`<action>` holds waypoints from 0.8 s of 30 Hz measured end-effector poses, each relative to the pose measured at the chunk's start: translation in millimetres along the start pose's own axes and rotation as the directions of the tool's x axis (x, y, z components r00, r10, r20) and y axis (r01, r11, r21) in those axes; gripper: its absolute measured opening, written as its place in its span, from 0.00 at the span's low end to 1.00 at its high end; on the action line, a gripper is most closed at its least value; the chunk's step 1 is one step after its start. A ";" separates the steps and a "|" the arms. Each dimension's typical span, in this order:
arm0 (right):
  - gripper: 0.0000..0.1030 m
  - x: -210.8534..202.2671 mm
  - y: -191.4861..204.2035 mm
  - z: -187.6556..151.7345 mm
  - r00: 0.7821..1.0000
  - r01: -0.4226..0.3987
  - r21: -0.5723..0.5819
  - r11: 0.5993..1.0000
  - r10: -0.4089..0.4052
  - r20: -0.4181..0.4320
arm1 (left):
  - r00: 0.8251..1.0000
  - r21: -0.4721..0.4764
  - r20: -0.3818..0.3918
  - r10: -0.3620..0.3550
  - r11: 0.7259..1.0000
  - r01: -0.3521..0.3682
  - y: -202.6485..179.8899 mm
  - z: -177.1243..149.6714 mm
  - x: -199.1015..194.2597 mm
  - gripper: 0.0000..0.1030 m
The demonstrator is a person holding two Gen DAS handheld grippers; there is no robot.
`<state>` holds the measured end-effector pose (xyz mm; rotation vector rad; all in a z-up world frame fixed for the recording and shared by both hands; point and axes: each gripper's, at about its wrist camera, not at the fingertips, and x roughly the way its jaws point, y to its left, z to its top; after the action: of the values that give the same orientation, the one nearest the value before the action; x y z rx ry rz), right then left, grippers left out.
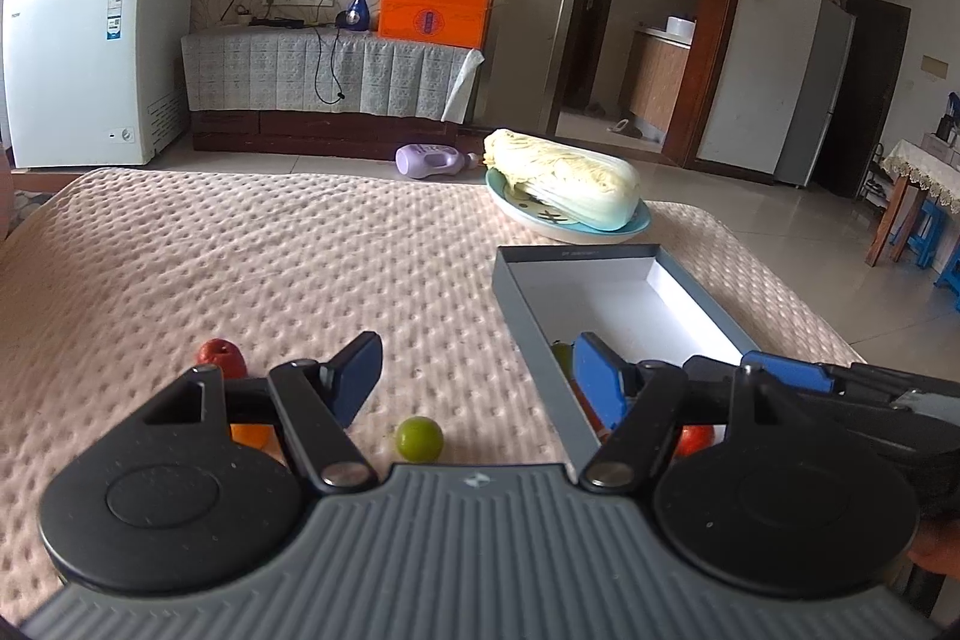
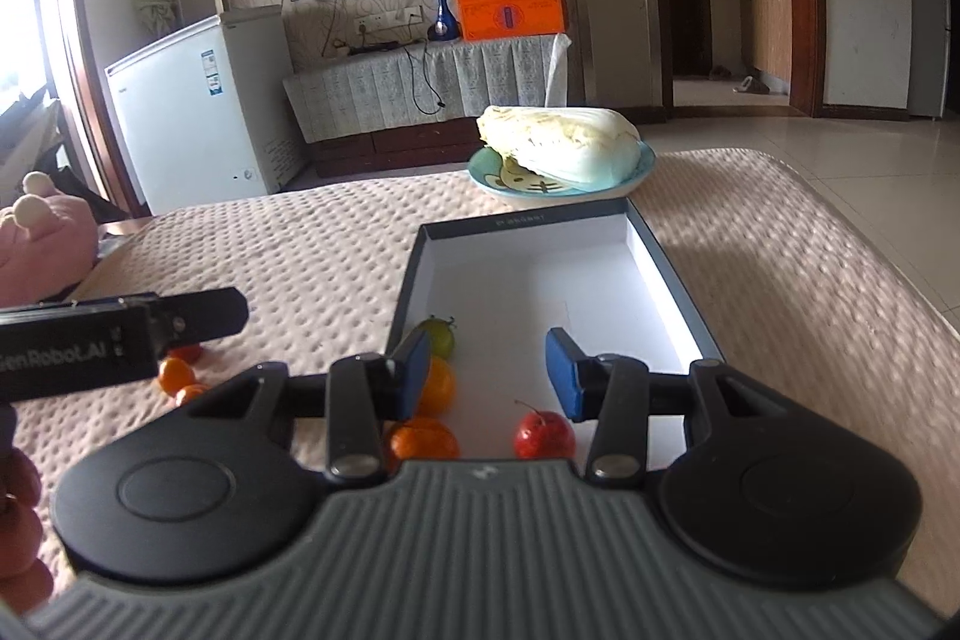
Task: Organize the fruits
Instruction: 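Move both tools back toward the remaining fruits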
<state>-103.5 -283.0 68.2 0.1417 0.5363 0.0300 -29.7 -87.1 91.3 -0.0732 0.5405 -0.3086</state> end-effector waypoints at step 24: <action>0.44 13.6 64.3 -7.6 0.985 -0.171 -0.116 0.978 0.168 -0.035 | 0.995 -0.041 -0.015 0.097 0.994 -0.098 53.2 -1.5 -13.8 0.73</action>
<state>-95.2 -217.5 64.0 0.0707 0.5446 0.2300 -27.3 -32.2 88.9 -0.0850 0.5617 -0.2026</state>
